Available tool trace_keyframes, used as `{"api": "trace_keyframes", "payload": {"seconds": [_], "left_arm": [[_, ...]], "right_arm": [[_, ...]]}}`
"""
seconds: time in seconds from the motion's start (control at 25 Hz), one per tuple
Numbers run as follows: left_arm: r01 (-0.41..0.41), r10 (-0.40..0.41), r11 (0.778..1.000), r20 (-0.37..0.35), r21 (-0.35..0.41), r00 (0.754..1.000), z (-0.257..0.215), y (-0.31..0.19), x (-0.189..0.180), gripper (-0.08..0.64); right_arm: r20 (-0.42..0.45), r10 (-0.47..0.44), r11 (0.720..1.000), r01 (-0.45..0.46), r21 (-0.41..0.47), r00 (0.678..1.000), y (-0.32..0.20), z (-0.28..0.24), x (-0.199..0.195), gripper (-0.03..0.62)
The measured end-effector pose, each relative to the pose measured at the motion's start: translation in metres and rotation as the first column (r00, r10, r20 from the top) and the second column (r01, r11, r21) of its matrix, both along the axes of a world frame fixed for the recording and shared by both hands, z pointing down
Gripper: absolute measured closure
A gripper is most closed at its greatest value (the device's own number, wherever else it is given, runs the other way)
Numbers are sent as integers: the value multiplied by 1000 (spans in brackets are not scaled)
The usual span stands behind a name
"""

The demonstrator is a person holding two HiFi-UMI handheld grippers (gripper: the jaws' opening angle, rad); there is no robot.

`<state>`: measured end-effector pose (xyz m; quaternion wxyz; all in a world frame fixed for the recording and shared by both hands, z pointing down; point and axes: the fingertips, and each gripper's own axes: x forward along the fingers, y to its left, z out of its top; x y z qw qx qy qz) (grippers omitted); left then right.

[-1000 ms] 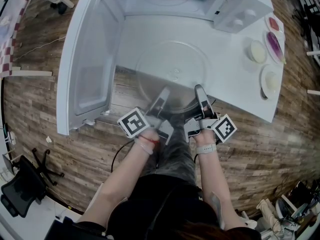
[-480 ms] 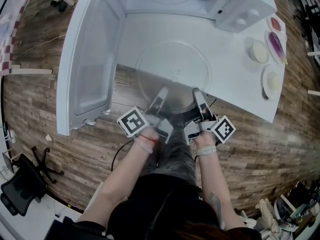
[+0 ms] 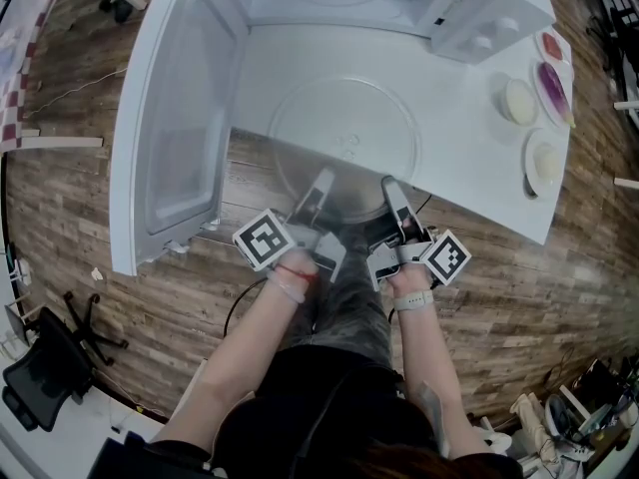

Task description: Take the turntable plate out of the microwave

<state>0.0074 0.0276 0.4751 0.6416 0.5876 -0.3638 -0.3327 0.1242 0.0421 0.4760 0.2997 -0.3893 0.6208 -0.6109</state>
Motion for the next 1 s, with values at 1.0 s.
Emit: {"api": "trace_keyframes", "payload": {"seconds": [1.0], "left_arm": [[22,-22,1000,-17,-5,1000,1,-16,2,528]], "right_arm": [[2,-26,1000,26,7,1000,5,-9,-4,476]]}}
